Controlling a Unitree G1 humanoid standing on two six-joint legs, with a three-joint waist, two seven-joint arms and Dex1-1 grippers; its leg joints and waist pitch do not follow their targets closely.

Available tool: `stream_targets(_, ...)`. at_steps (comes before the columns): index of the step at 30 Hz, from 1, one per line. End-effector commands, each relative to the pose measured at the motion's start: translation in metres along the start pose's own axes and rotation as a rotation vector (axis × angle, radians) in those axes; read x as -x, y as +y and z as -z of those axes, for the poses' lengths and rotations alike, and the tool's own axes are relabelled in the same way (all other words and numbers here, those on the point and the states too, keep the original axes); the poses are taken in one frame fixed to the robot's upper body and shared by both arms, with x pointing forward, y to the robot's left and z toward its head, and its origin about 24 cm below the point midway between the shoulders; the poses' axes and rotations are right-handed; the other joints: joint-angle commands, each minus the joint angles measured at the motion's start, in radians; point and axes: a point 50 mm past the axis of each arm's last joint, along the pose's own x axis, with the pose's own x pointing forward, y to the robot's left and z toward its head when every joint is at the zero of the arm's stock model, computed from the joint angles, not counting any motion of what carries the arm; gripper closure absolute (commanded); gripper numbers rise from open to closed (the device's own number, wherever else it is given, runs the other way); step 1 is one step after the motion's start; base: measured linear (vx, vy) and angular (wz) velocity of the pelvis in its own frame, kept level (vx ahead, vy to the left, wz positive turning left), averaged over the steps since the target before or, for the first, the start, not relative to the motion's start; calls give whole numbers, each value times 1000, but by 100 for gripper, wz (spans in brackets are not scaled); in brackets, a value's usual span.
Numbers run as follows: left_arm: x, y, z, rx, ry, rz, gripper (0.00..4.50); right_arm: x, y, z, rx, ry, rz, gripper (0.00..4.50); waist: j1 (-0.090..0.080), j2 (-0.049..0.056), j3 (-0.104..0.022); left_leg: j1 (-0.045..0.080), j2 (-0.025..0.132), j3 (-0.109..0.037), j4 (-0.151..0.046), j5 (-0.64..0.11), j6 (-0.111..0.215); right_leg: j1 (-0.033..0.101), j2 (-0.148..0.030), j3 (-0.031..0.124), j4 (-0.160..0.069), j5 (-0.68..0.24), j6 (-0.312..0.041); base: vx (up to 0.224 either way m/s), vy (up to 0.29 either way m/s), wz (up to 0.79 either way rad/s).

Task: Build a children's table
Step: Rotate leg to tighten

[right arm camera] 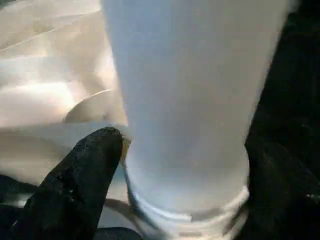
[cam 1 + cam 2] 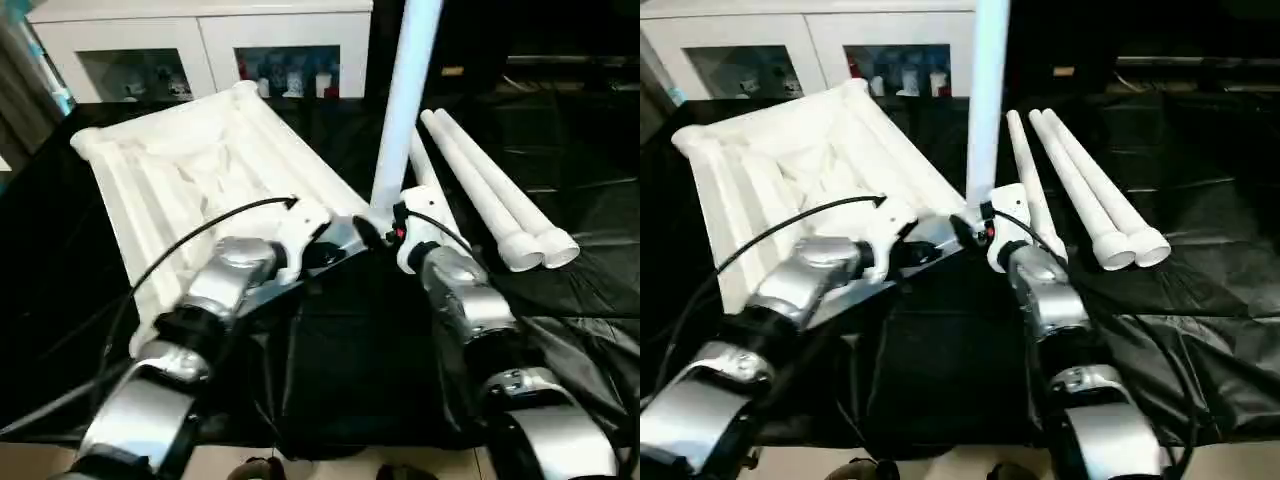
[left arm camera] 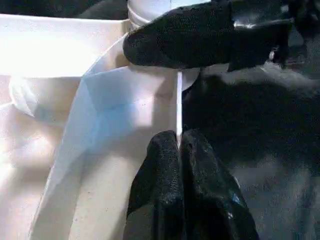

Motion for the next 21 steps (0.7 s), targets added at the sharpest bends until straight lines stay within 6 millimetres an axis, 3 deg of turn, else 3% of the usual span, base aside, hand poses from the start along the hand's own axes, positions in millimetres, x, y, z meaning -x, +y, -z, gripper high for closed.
stream_targets(1, 3, -12, 12, 9, 15, 136, 450, 5, 7, 6, 17, 34, -147, 74, 8, -17, -71, 9, 61, -27, -56, -117, 123, 50, -79, 51, -66, -99, -243, 0, 0, 0)
stream_targets(4, 18, -14, 20, -1, 37, 223, 450, 18, 0, 4, 56, 45, -230, 74, 8, -14, -82, 7, 61, -27, -43, -23, 176, 50, -74, 46, -40, 88, -293, 0, 0, 0)
stream_targets(8, 32, -15, 27, -21, 73, 290, 450, 26, -9, 0, 71, 39, -262, 74, 7, -12, -87, 2, 62, -26, -34, 25, 219, 46, -73, 43, -28, 174, -316, 0, 0, 0)
stream_targets(11, 40, -17, 28, -11, 75, 324, 450, 32, -10, -3, 66, 31, -300, 74, 7, -10, -76, 3, 65, -25, -41, -58, 188, 42, -76, 43, -42, 41, -313, 0, 0, 0)
stream_targets(14, 42, -19, 29, -5, 77, 343, 450, 34, -8, -4, 50, 19, -347, 74, 7, -10, -68, 7, 66, -26, -51, -148, 126, 41, -76, 47, -57, -99, -293, 0, 0, 0)
stream_targets(18, 45, -18, 32, -3, 82, 332, 450, 34, -3, -1, 44, 29, -375, 89, 6, -9, -69, 10, 66, -26, -53, -157, 97, 39, -76, 51, -58, -113, -282, 0, 0, 0)
stream_targets(21, 43, -16, 33, 3, 81, 294, 450, 32, 1, 2, 31, 29, -367, 116, 5, -12, -72, 10, 64, -25, -50, -123, 107, 40, -75, 51, -53, -60, -286, 0, 0, 0)
